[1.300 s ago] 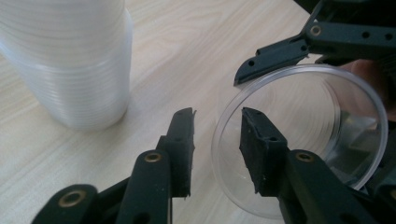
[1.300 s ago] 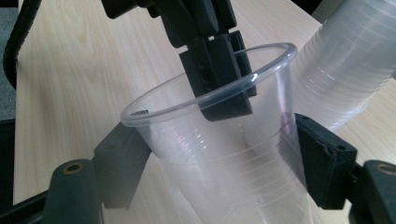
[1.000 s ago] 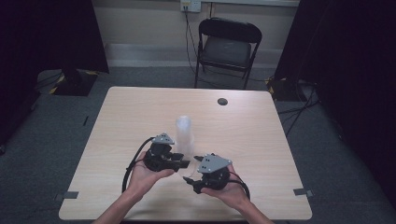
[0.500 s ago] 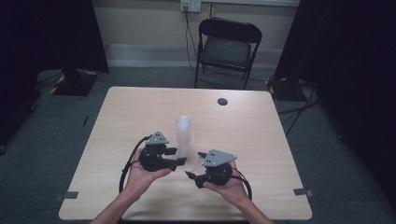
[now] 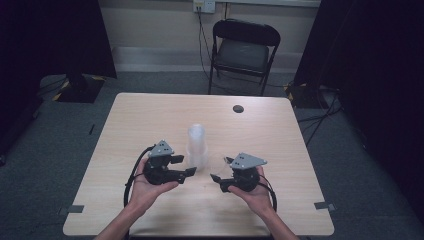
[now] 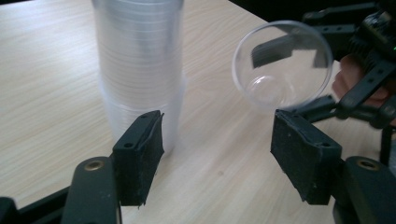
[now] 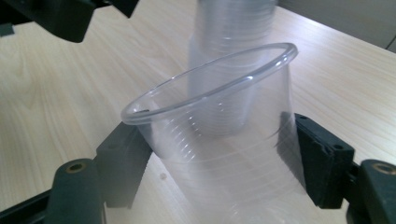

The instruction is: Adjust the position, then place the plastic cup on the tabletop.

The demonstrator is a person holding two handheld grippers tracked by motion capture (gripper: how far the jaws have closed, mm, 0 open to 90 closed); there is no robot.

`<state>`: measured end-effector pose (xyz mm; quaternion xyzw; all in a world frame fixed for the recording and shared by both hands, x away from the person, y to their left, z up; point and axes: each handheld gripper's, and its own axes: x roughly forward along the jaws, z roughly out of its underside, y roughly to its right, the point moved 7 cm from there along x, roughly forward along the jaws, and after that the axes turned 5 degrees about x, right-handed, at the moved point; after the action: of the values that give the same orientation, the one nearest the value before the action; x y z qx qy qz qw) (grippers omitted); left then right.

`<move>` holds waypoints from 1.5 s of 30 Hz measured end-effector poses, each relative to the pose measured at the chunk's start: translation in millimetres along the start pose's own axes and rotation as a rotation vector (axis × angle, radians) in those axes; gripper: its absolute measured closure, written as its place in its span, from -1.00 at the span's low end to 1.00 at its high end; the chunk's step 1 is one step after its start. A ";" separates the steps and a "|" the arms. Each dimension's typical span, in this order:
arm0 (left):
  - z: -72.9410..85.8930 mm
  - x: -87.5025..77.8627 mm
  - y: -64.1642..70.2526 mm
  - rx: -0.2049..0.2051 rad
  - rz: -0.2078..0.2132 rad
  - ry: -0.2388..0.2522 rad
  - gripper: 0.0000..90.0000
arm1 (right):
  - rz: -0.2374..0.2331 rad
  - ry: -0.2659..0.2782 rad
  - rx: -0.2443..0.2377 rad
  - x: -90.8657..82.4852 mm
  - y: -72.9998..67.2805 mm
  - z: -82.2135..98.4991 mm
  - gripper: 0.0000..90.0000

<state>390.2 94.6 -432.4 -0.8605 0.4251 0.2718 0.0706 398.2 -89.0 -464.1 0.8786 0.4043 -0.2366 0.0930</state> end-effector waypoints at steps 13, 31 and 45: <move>9.1 -9.7 -16.2 -0.001 -0.097 0.046 -0.31 | 0.070 0.040 0.096 -14.5 34.9 -4.0 -0.40; 29.2 -11.0 -40.1 -0.053 -0.186 0.026 -0.65 | 0.138 0.085 0.205 -15.6 82.6 -16.4 -0.40; 53.3 -29.1 -68.8 -0.120 -0.269 -0.004 -0.65 | 0.147 0.116 0.270 -0.9 102.1 -17.4 -0.40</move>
<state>407.2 176.9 -469.4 -0.9118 0.2888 0.2865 0.0559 480.6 -150.4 -451.3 0.9225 0.3083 -0.2301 -0.0324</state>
